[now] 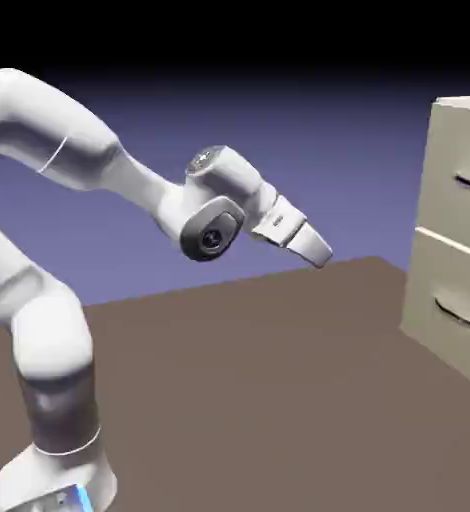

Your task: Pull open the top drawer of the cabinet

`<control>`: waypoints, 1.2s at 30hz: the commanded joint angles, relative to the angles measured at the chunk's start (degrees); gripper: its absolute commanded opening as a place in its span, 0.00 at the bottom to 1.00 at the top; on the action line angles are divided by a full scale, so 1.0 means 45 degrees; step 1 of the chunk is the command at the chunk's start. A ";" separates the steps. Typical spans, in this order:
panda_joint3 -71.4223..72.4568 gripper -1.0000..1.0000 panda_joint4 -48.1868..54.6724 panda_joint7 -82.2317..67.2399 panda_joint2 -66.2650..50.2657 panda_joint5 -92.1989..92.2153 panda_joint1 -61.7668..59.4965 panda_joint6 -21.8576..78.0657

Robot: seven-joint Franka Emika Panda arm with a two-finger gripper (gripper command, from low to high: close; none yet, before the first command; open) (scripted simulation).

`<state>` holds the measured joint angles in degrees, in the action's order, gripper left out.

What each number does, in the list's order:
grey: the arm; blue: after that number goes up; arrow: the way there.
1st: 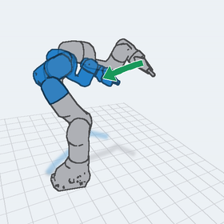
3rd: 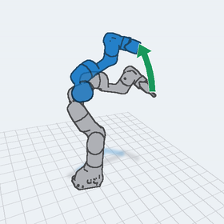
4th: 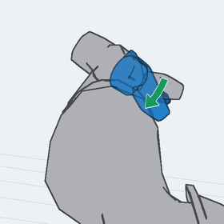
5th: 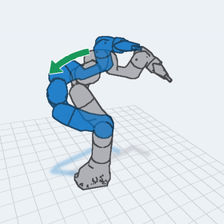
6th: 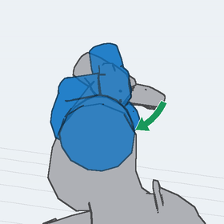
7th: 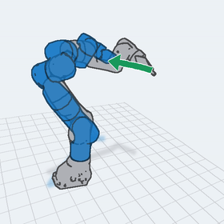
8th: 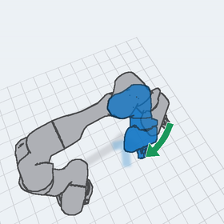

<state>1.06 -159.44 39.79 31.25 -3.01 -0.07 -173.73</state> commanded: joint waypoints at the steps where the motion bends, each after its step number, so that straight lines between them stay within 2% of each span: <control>1: 0.0196 0.50 0.0289 -0.0492 -0.0260 -0.0554 -0.0140 0.0051; 36: 0.7064 0.50 1.0385 -1.7682 -0.9352 -1.9935 -0.5029 0.1838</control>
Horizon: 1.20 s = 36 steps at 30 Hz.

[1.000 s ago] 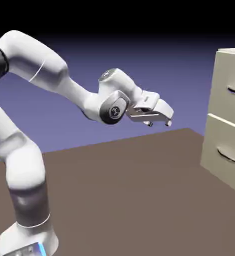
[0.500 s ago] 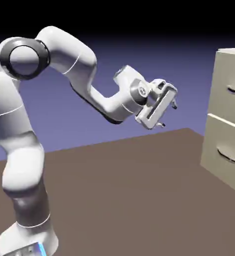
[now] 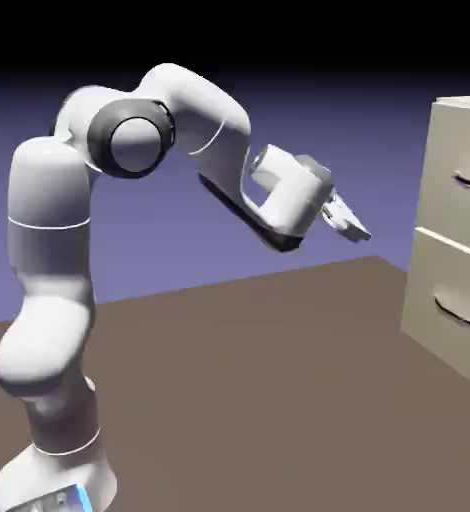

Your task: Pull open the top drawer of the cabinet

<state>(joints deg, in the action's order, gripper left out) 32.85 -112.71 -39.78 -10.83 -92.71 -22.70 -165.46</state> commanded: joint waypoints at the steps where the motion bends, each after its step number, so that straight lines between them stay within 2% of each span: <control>1: 0.0196 0.50 0.0289 -0.0492 -0.0260 -0.0554 -0.0140 0.0051; 27: 0.5236 0.50 0.7698 -1.3107 -0.6932 -1.4777 -0.3728 0.1363; 36: 0.4454 0.50 1.1389 -1.5399 -0.8992 -1.3560 -0.1828 0.0187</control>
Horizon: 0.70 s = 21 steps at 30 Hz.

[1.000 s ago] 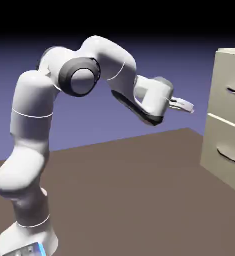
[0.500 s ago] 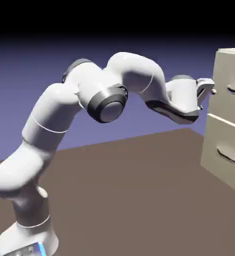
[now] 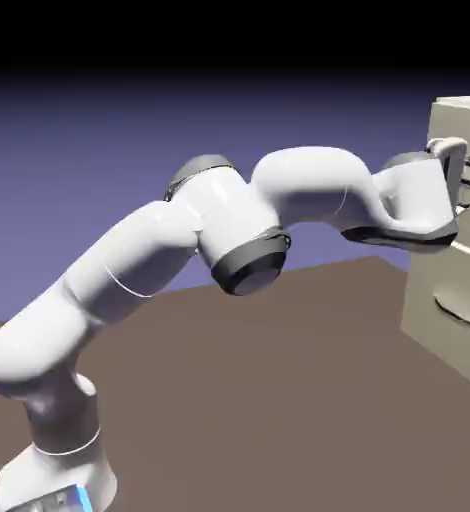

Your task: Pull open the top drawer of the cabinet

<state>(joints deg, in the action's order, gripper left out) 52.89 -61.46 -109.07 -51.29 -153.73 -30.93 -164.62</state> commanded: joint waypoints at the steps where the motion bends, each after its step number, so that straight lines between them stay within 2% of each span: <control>1: -0.0098 0.50 0.0462 -0.0287 -0.0258 0.0152 0.0238 -0.0147; 2: -0.0167 0.50 0.0788 -0.0489 -0.0440 0.0260 0.0406 -0.0251; 3: -0.0167 0.00 0.0788 -0.0489 -0.0440 0.0260 0.0406 -0.0251; 21: 0.2473 0.00 -0.7054 0.3816 0.3883 -0.1793 -0.4408 0.2159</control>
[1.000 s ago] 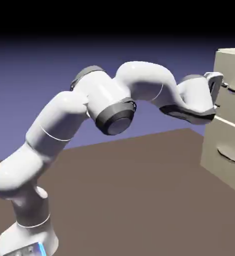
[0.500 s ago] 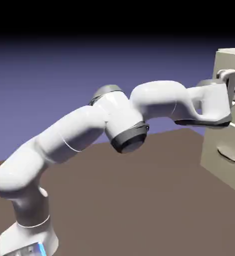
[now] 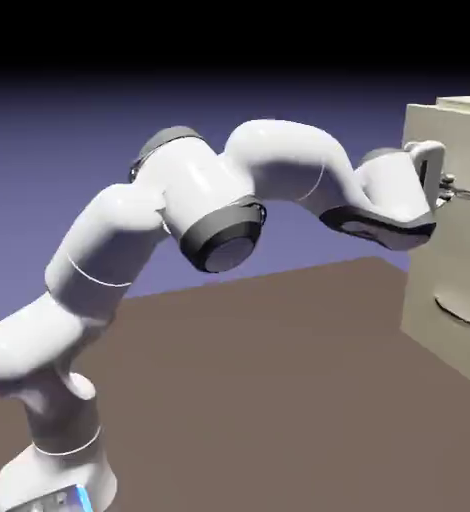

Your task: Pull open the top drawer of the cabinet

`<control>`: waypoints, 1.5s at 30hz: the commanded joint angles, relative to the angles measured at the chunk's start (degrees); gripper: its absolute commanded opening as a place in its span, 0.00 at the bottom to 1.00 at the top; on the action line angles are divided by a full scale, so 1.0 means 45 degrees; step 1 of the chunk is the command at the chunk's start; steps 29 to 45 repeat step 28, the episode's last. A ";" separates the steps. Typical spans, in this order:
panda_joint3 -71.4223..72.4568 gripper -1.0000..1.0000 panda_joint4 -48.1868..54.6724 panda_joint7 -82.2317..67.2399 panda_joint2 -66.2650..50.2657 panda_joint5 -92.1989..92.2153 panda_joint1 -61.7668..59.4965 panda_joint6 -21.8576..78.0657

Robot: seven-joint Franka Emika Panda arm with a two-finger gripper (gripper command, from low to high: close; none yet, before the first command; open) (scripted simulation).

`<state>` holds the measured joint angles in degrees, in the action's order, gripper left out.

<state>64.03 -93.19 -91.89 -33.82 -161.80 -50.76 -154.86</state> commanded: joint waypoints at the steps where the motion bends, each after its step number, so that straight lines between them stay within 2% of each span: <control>1: 0.0241 0.00 -0.0463 0.0297 0.0318 -0.0077 -0.0379 0.0094; 7: 0.2137 0.00 -0.3013 0.2333 0.2380 -0.0538 -0.3049 0.0511; 14: 0.4881 0.00 -0.4673 0.4082 0.3951 -0.0927 -0.6278 0.0626; 25: 0.9585 0.00 -0.6590 0.3068 0.3015 -0.0571 -1.0916 0.1153; 26: 0.9585 1.00 -0.6590 0.3068 0.3014 -0.0571 -1.0916 0.1153; 45: 1.0046 1.00 -0.6903 0.2870 0.2770 -0.0490 -1.1374 0.1228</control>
